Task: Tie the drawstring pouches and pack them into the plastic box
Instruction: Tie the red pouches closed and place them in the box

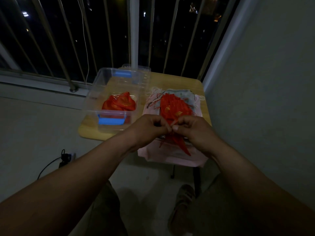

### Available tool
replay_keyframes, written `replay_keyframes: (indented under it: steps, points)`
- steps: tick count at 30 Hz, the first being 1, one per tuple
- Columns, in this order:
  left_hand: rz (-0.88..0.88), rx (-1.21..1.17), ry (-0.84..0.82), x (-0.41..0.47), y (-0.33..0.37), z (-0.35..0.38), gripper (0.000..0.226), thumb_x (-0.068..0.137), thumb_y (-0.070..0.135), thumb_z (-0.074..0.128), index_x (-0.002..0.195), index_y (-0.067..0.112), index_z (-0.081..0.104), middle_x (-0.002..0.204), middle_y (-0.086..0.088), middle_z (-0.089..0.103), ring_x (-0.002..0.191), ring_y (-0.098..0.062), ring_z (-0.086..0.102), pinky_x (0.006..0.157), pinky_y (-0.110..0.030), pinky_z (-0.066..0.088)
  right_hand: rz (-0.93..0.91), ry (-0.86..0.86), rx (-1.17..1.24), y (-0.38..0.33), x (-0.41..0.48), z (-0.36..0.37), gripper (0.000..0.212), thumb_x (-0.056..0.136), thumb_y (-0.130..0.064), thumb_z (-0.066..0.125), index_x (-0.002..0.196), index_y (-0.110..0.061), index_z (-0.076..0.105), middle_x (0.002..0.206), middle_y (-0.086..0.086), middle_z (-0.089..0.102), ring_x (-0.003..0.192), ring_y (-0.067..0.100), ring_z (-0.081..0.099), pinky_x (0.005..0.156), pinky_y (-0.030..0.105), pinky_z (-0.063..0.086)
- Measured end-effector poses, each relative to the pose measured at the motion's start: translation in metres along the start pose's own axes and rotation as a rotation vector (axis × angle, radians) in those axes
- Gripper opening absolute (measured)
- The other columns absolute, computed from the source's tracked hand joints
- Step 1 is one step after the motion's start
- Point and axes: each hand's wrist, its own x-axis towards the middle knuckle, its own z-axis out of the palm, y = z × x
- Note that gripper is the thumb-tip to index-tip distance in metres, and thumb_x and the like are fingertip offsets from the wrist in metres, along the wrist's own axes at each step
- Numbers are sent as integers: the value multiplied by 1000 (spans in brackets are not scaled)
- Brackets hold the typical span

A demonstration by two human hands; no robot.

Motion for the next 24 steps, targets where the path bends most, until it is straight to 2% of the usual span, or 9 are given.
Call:
replay_keyframes:
  steps: [2,4,6,9,11,14,18,21,24]
  points:
    - [19,-2,11,-4,4,6,11,95,7,70,98,-3,73,81,-3,72,66,6,65,61,-9,49,-15,-9,-12,-1,-4,-4,11,95,-17,70,89,-22,77,93,-1,77,93,20,72,91,47,58]
    - [41,8,11,-7,8,7,10,93,10,73,96,0,73,90,-9,76,83,-10,73,77,-22,59,-30,-18,-6,-3,-8,-8,9,96,-17,70,92,-21,77,93,-1,78,91,17,72,87,41,59]
    - [66,50,-8,-8,11,3,9,93,13,74,94,4,74,93,-9,77,92,-20,73,85,-29,61,-37,-25,1,-3,-10,-11,7,96,-18,70,95,-21,77,93,0,78,90,16,73,87,41,58]
    - [121,105,-46,-11,14,-2,9,92,13,76,96,6,71,93,-8,75,90,-19,72,82,-28,61,-52,-50,13,-1,-12,-13,5,94,-23,72,95,-25,77,95,3,78,96,25,73,94,55,57]
    - [106,60,-82,-13,16,-2,12,92,12,75,101,6,69,95,-9,74,89,-16,72,80,-25,59,-73,-64,12,-2,-14,-14,5,93,-25,72,95,-27,77,96,3,78,97,25,73,95,57,56]
    - [68,46,-114,-14,17,2,14,95,12,72,107,6,69,89,-4,72,78,-5,67,70,-17,52,-99,-66,-34,-3,-16,-16,7,95,-22,72,95,-27,76,93,-3,77,93,17,72,92,50,58]
    - [47,80,-115,-15,13,8,13,96,14,70,101,2,67,83,-2,69,72,-3,61,64,-18,48,-122,-30,-125,-4,-17,-14,8,95,-20,71,92,-27,75,90,-6,74,88,12,68,83,42,58]
    - [23,71,-122,-15,12,11,19,97,17,70,101,-1,66,86,-3,71,79,-8,66,68,-23,49,-141,-5,-142,-4,-20,-10,8,96,-18,69,92,-23,74,88,-7,72,84,9,65,75,31,50]
    - [-18,2,-133,-15,10,13,16,97,16,69,100,1,67,90,-7,72,84,-14,70,76,-33,52,-155,16,-143,-2,-22,-7,7,97,-17,69,92,-21,74,91,-3,73,86,10,66,76,29,51]
